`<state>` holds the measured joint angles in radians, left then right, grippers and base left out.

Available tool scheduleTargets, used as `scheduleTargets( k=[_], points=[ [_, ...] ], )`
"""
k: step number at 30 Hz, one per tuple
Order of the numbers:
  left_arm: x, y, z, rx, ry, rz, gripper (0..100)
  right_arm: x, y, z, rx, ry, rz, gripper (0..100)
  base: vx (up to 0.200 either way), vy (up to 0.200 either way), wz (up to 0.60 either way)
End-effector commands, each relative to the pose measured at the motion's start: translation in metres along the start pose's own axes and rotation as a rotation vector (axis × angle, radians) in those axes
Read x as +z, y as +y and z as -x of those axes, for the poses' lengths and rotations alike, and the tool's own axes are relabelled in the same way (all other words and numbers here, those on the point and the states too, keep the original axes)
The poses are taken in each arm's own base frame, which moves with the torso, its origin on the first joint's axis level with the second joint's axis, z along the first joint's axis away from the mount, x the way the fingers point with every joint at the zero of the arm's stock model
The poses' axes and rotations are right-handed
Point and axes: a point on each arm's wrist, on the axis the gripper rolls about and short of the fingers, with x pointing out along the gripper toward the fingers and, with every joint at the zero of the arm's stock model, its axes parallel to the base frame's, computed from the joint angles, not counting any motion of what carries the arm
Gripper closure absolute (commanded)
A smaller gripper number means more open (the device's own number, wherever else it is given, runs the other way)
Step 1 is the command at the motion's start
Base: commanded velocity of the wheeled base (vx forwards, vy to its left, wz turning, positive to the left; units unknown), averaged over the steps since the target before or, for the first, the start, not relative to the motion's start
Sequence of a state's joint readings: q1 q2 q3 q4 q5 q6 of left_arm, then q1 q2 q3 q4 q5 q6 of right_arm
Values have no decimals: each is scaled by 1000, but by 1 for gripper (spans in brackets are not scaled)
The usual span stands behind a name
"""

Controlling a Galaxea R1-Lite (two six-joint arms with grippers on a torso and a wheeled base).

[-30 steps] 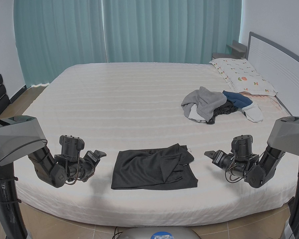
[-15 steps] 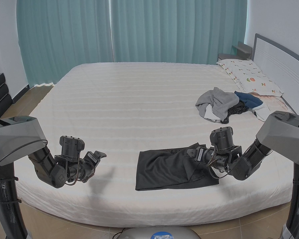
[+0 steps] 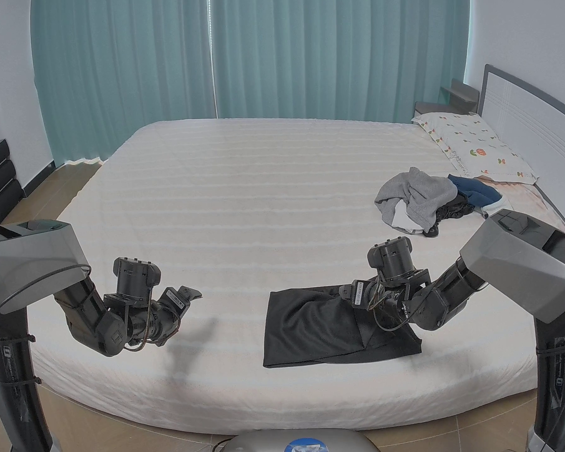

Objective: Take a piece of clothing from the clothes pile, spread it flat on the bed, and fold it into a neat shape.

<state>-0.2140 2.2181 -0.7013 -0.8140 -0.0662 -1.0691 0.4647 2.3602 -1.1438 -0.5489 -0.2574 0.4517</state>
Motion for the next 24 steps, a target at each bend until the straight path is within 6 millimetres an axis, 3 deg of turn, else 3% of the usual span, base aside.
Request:
scheduleTargets(
  k=[1, 9, 10, 17, 24],
  points=[
    [0, 0, 0, 1, 1, 0, 0, -11, 1, -12, -26, 19, 33, 0, 0, 0, 0],
    [-1, 1, -1, 3, 0, 0, 0, -14, -2, -8, -47, 26, 78, 0, 0, 0, 0],
    [-1, 0, -1, 3, 1, -1, 0, -16, -2, -7, -49, 33, 84, 100, 0, 0, 0],
    [-1, 0, -1, 3, 1, -1, 0, -8, -10, 8, -72, 21, 85, 100, 0, 0, 0],
    [-1, 0, -1, 3, 1, -3, 0, -12, -38, 40, -111, 63, 72, 100, 0, 0, 0]
  ],
)
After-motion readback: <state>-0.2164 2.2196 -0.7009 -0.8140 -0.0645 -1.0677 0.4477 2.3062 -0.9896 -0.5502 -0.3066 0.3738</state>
